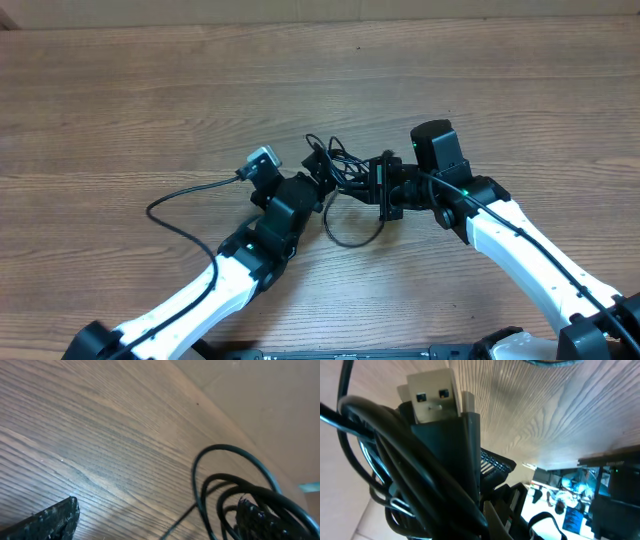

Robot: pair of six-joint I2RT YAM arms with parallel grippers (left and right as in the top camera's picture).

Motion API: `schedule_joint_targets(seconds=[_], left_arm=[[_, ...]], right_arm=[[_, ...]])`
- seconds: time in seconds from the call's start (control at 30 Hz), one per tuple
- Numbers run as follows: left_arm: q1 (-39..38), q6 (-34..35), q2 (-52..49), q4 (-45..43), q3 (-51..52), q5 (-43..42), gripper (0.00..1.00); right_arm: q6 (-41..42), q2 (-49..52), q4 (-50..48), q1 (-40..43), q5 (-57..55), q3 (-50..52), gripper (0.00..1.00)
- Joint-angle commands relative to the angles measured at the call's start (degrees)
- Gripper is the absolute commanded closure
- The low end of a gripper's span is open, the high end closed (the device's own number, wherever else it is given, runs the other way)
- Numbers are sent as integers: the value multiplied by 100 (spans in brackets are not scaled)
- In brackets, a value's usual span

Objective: Untangle cables

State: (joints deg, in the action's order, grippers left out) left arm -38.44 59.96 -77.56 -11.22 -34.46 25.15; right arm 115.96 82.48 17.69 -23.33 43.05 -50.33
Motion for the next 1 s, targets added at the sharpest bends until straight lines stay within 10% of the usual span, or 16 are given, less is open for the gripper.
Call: schedule_joint_targets(seconds=[0.0, 0.13, 0.4, 0.8, 0.97], left_arm=[[26, -323, -538, -20, -4, -448, 0], [308, -328, -793, -15, -2, -811, 11], [1290, -1845, -817, 229, -4, -2546, 89], [2826, -2275, 372, 1694, -11, -4763, 95], [3056, -2577, 1064, 2229, -11, -5549, 93]], right_arm=[[704, -114, -157, -326, 1266, -116, 96], [708, -114, -396, -326, 1388, -116, 96], [710, -114, -584, -326, 1335, -116, 96], [463, -114, 533, -251, 9, -116, 96], [-2380, -114, 737, -254, -728, -116, 96]])
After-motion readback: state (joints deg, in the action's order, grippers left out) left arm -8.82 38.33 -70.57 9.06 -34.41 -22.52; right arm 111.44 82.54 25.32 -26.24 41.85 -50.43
